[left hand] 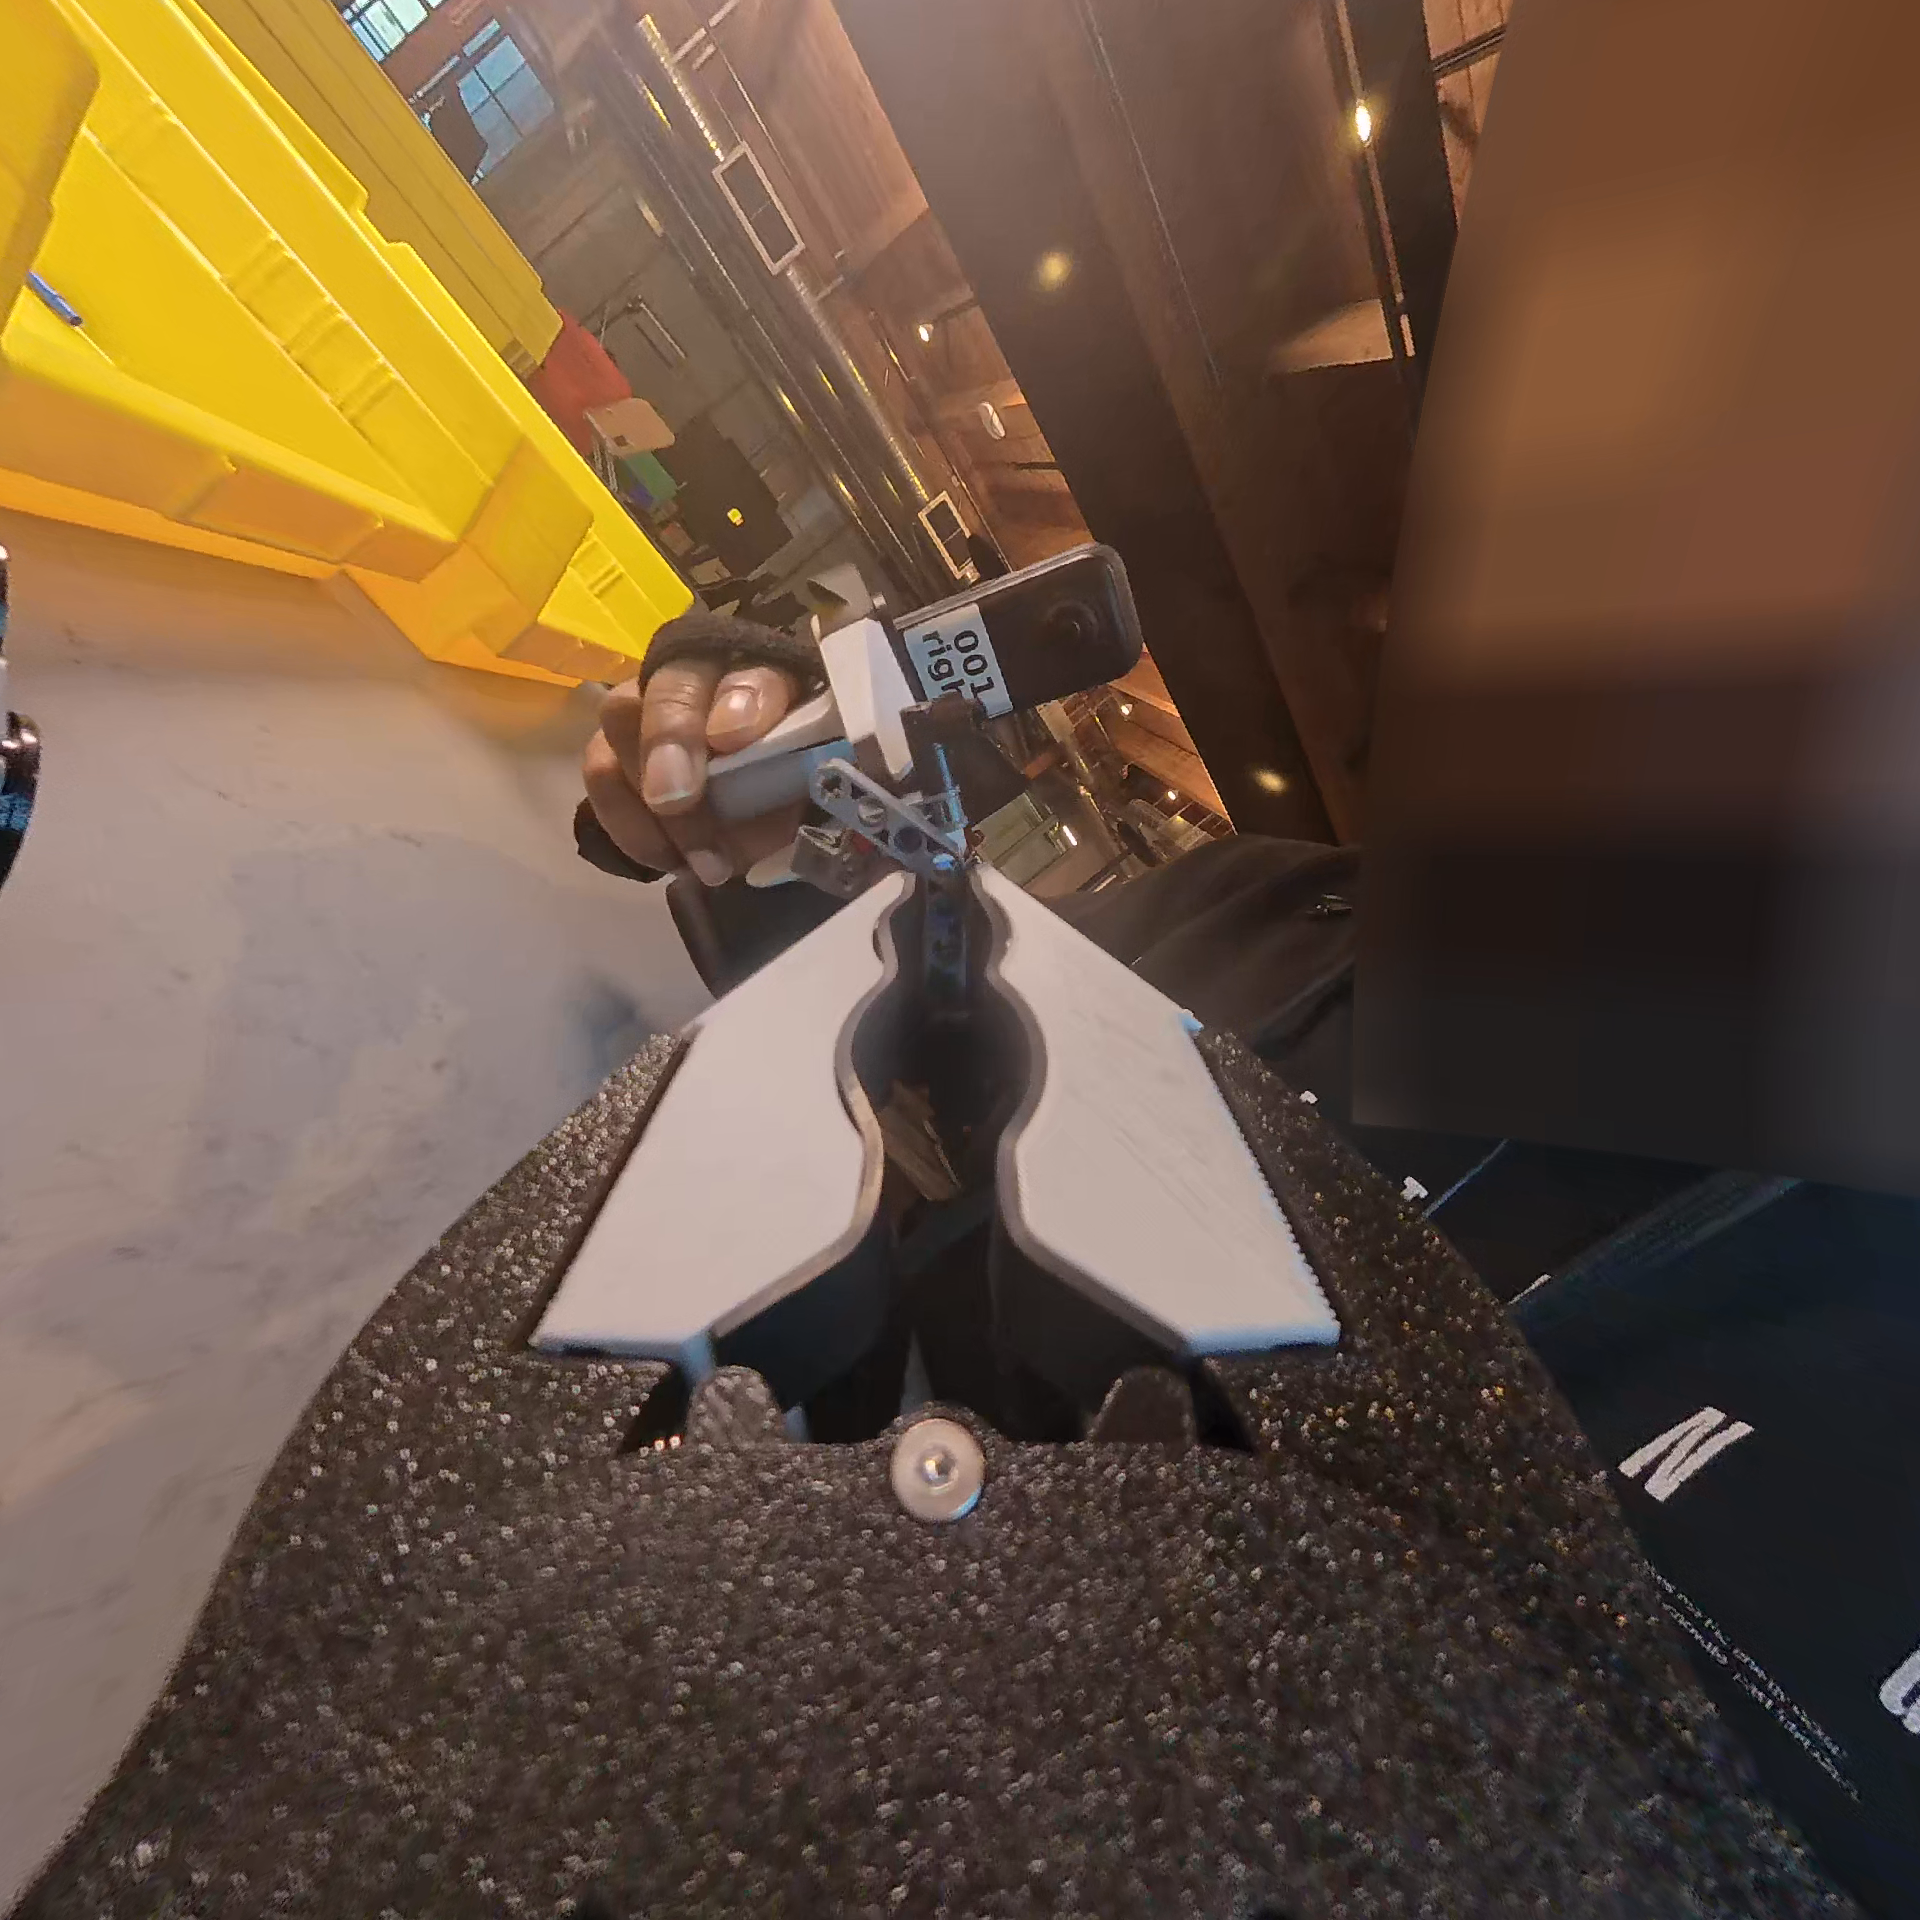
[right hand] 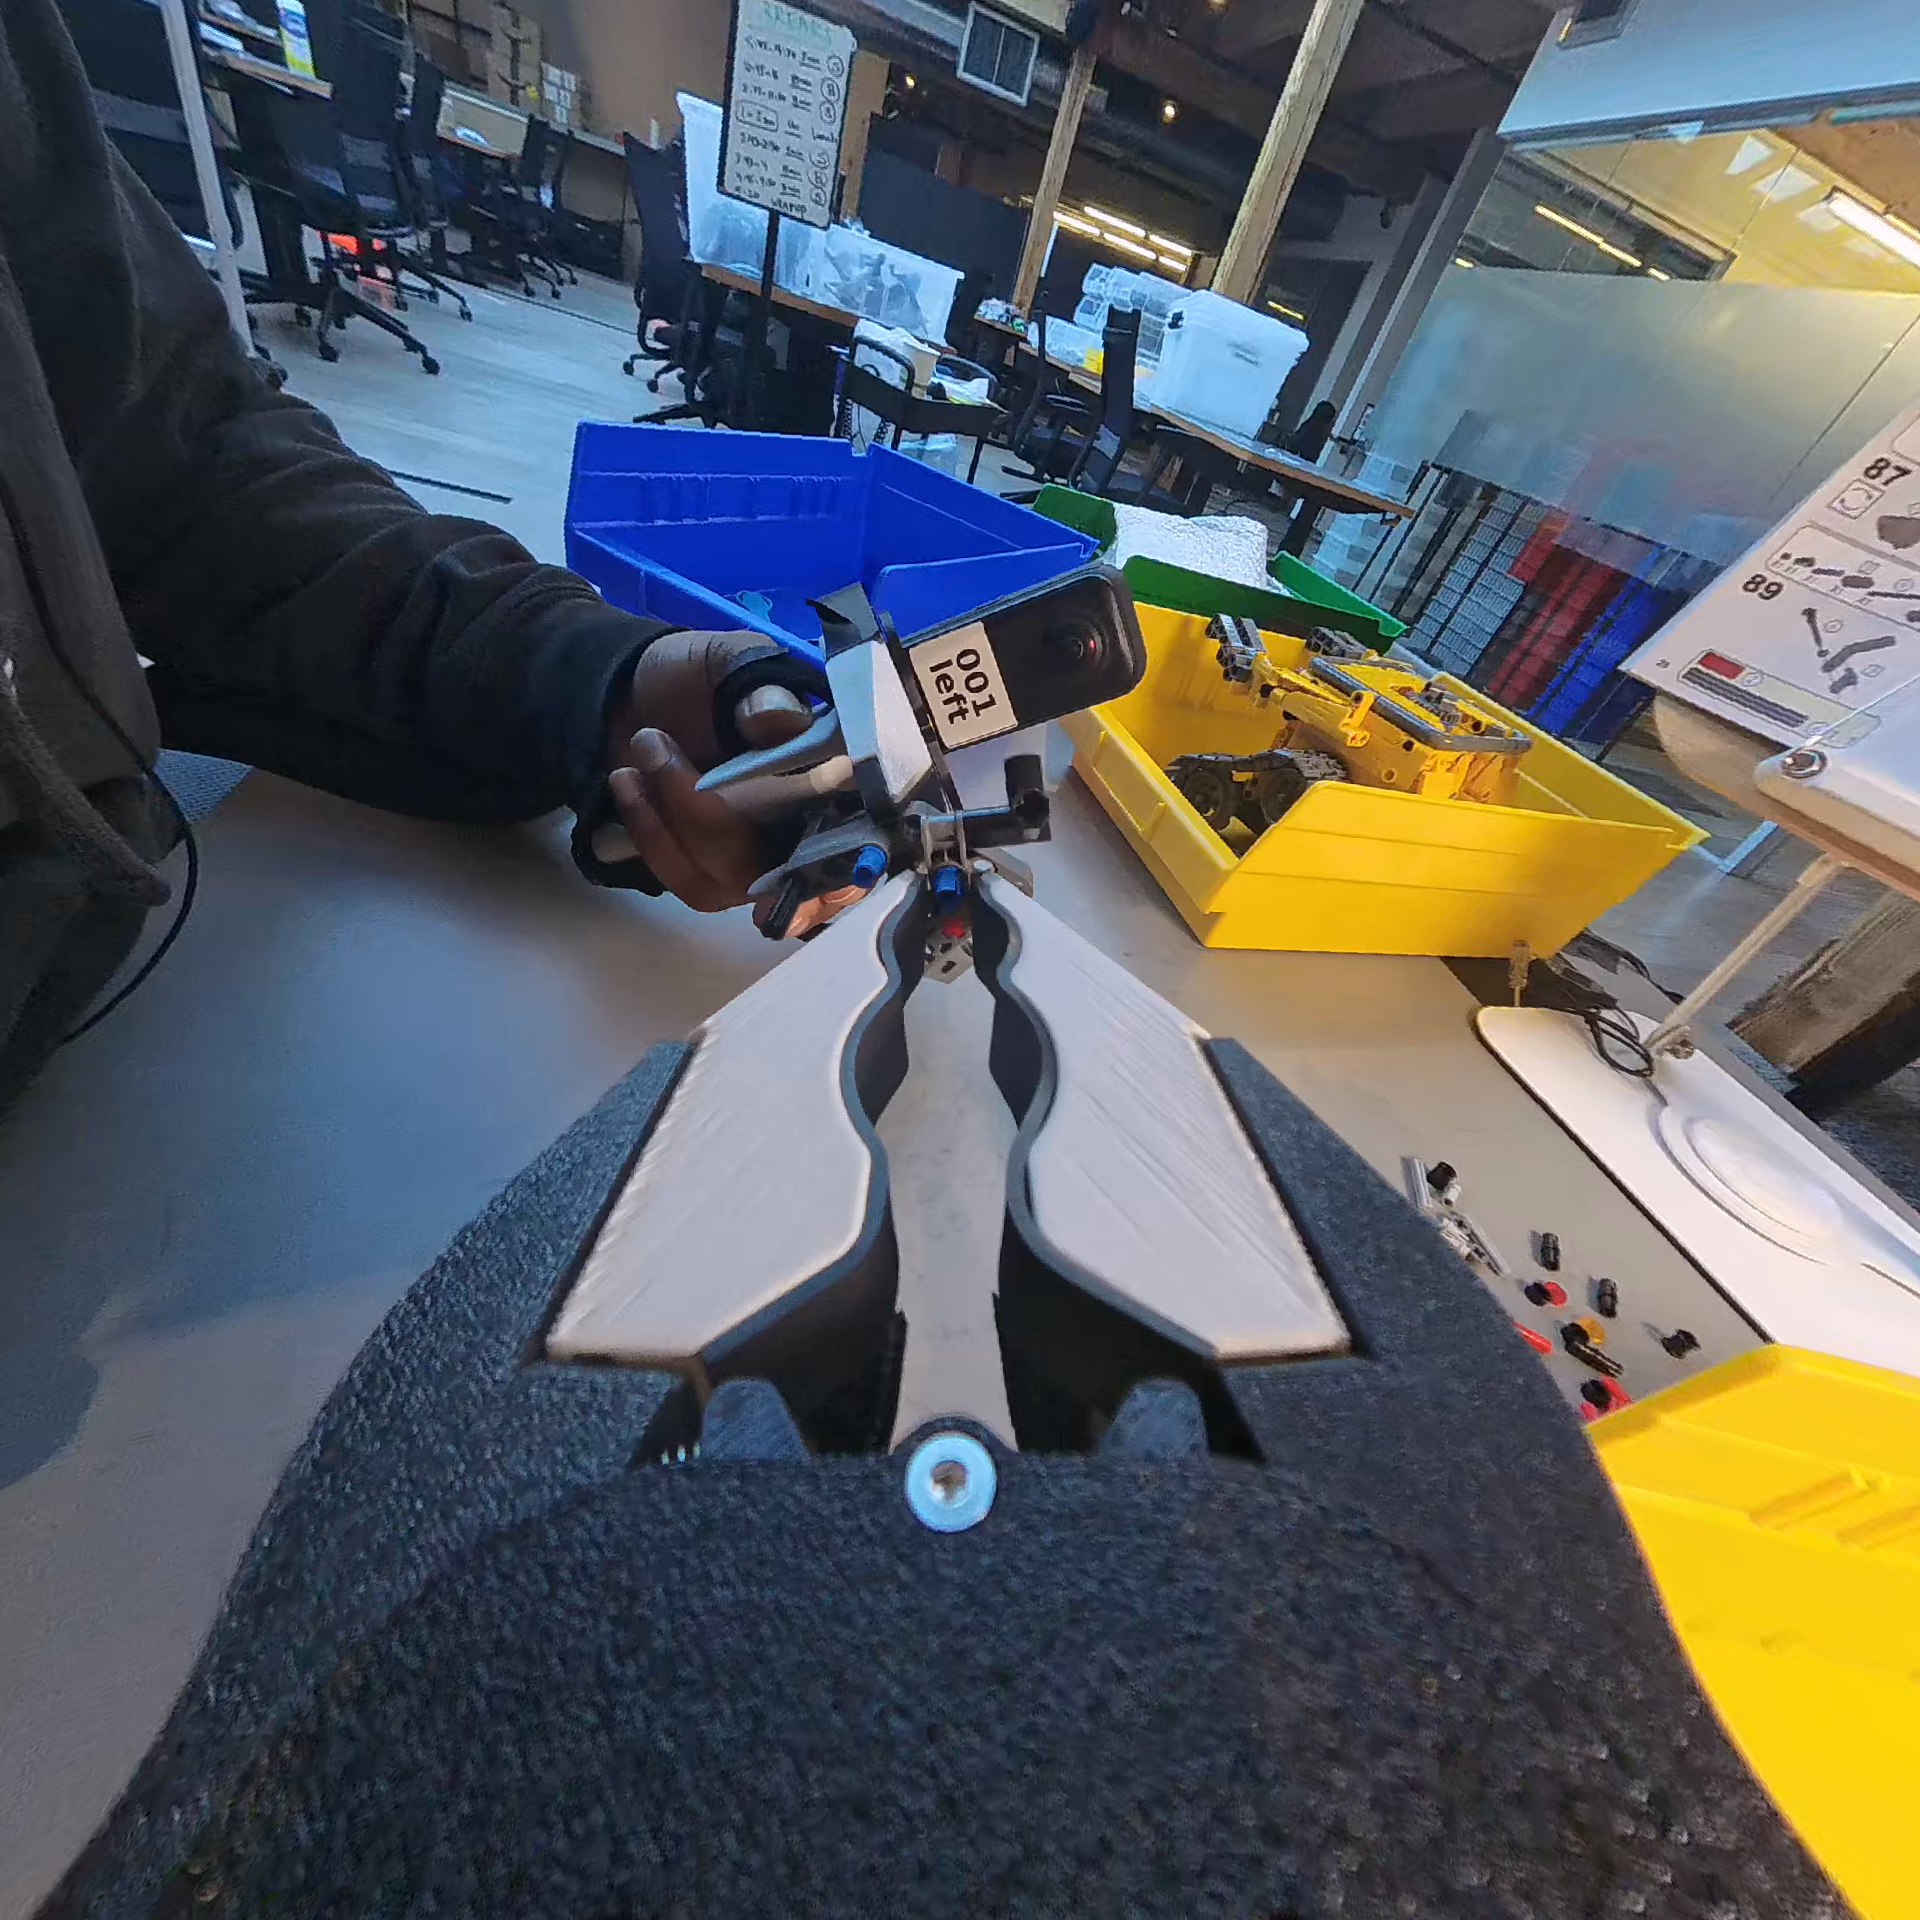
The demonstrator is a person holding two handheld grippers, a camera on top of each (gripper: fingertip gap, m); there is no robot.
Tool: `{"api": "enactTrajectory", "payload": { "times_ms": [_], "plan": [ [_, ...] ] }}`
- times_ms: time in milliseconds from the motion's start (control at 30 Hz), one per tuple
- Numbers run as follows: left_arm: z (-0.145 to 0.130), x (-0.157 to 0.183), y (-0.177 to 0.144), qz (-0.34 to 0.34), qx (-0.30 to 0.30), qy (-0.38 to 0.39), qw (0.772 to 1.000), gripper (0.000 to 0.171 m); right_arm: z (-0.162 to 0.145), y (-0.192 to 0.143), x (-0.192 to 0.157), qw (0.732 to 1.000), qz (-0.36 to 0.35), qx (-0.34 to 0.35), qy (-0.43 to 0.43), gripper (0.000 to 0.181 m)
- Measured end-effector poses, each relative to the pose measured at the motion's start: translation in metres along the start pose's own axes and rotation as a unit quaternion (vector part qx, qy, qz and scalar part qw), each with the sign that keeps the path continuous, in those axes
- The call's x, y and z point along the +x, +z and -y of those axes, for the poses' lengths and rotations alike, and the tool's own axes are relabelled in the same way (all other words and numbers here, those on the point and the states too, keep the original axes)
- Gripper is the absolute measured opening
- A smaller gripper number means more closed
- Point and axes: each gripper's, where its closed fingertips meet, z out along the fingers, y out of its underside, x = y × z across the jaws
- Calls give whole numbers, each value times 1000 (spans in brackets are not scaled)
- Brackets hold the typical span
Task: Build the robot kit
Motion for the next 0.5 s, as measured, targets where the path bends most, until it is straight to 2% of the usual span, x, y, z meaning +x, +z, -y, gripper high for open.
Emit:
{"api": "enactTrajectory", "payload": {
  "times_ms": [133,500],
  "plan": [
    [-1,-1,-1,3,1,-3,1000,7,1,0,0,1000,-3,-3,-10,5],
    [-13,5,1,-4,-39,14,999,7,4,2,-11,997,45,24,52,4]
  ]
}}
